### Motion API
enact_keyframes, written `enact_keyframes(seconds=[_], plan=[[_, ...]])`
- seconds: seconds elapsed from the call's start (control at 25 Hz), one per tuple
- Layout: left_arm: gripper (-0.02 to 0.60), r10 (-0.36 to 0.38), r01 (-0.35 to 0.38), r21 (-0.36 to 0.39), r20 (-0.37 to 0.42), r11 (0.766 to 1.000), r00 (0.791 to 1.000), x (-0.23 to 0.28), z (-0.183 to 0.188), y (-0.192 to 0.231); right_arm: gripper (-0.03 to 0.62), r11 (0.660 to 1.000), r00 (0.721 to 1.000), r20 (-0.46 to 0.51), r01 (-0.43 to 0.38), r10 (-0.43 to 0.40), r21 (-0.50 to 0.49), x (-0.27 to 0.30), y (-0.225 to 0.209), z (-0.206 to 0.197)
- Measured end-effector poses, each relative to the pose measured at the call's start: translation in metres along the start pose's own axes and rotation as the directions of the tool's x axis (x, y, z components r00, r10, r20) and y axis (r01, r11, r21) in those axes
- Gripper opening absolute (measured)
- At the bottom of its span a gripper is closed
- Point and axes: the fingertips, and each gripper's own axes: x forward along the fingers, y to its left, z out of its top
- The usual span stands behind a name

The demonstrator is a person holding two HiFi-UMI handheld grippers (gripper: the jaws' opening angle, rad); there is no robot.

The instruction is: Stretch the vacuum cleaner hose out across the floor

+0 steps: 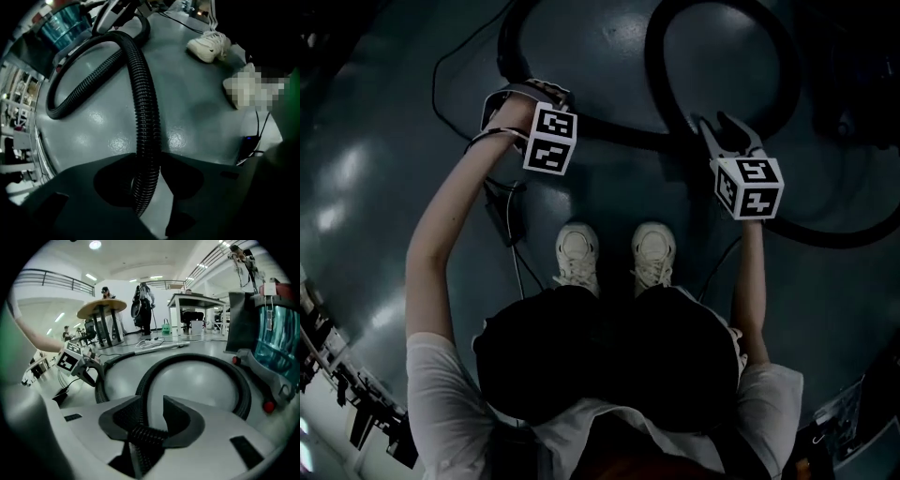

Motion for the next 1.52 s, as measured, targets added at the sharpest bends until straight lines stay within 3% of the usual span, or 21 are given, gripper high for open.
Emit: enact_keyframes(seconds=[0.08,0.16,0.28,0.44,0.52,0.56,0.6,0.64,0.68,0.72,0.76,0.8,0.96,1.04,1.12,1.2,1.24,1.32,1.4,1.44,1.52], plan=[[0.146,0.056,-0.056,0.043,0.011,0.997,0.998,0.007,0.003,-0.002,0.155,0.999,0.998,-0.041,-0.042,0.043,0.028,0.000,0.014,-0.020],[0.146,0.129,-0.132,0.030,0.072,0.991,0.989,0.007,0.005,0.001,0.155,0.997,0.996,-0.074,-0.055,0.058,0.048,0.003,0.026,-0.028],[0.147,0.203,-0.200,-0.035,0.154,0.979,0.967,0.008,0.009,0.009,0.155,0.993,0.998,-0.062,0.019,-0.011,0.118,0.010,0.020,-0.019],[0.155,0.083,-0.080,-0.022,0.141,0.997,0.987,0.003,0.011,-0.012,0.155,0.956,0.979,-0.077,0.201,-0.189,0.212,0.005,-0.001,-0.024],[0.155,0.000,0.005,-0.021,0.219,1.000,0.976,-0.011,0.040,-0.040,0.155,0.930,0.958,-0.107,0.283,-0.264,0.234,-0.001,-0.019,-0.038],[0.155,-0.052,0.063,-0.030,0.285,0.998,0.957,-0.020,0.064,-0.059,0.155,0.918,0.947,-0.115,0.319,-0.299,0.237,-0.003,-0.030,-0.043],[0.155,-0.111,0.135,-0.041,0.359,0.990,0.927,-0.028,0.091,-0.081,0.155,0.911,0.938,-0.109,0.346,-0.329,0.226,-0.004,-0.040,-0.043],[0.155,-0.176,0.223,-0.055,0.442,0.973,0.879,-0.034,0.119,-0.102,0.155,0.912,0.934,-0.089,0.357,-0.346,0.200,-0.004,-0.048,-0.038],[0.155,-0.238,0.324,-0.072,0.533,0.943,0.812,-0.039,0.147,-0.122,0.155,0.922,0.937,-0.063,0.349,-0.344,0.167,-0.001,-0.052,-0.029],[0.155,-0.283,0.426,-0.090,0.622,0.900,0.730,-0.043,0.172,-0.136,0.155,0.936,0.945,-0.038,0.327,-0.324,0.134,0.005,-0.053,-0.019],[0.155,-0.303,0.514,-0.109,0.697,0.851,0.650,-0.046,0.192,-0.144,0.155,0.949,0.956,-0.018,0.294,-0.294,0.112,0.015,-0.054,-0.009],[0.158,-0.300,0.573,-0.127,0.750,0.810,0.590,-0.048,0.206,-0.145,0.155,0.962,0.967,-0.003,0.253,-0.254,0.101,0.028,-0.054,0.001],[0.166,-0.195,0.663,-0.171,0.876,0.729,0.440,-0.075,0.235,-0.103,0.155,0.988,0.989,0.068,0.126,-0.132,0.093,0.073,-0.060,0.049],[0.166,-0.121,0.700,-0.184,0.924,0.690,0.363,-0.093,0.254,-0.069,0.155,0.991,0.987,0.092,0.131,-0.133,0.028,0.088,-0.071,0.075],[0.166,-0.012,0.741,-0.199,0.963,0.641,0.269,-0.114,0.271,-0.030,0.155,0.985,0.974,0.155,0.172,-0.168,-0.012,0.088,-0.082,0.104],[0.166,0.088,0.769,-0.209,0.976,0.603,0.197,-0.130,0.282,0.005,0.155,0.986,0.950,0.265,0.156,-0.168,0.063,0.064,-0.078,0.129],[0.164,0.129,0.769,-0.216,0.976,0.602,0.173,-0.135,0.285,0.017,0.155,0.986,0.941,0.306,0.114,-0.147,0.125,0.046,-0.072,0.133],[0.163,0.228,0.754,-0.259,0.962,0.603,0.148,-0.141,0.274,0.038,0.155,0.972,0.939,0.322,0.047,-0.121,0.229,0.011,-0.062,0.119],[0.163,0.313,0.727,-0.330,0.935,0.602,0.165,-0.141,0.249,0.055,0.155,0.956,0.953,0.254,0.089,-0.162,0.278,-0.018,-0.069,0.081],[0.163,0.330,0.696,-0.366,0.924,0.617,0.194,-0.140,0.235,0.059,0.155,0.949,0.956,0.208,0.146,-0.209,0.281,-0.033,-0.075,0.059],[0.163,0.291,0.594,-0.404,0.914,0.696,0.281,-0.137,0.208,0.051,0.155,0.922,0.941,0.121,0.274,-0.316,0.275,-0.065,-0.086,0.018]])
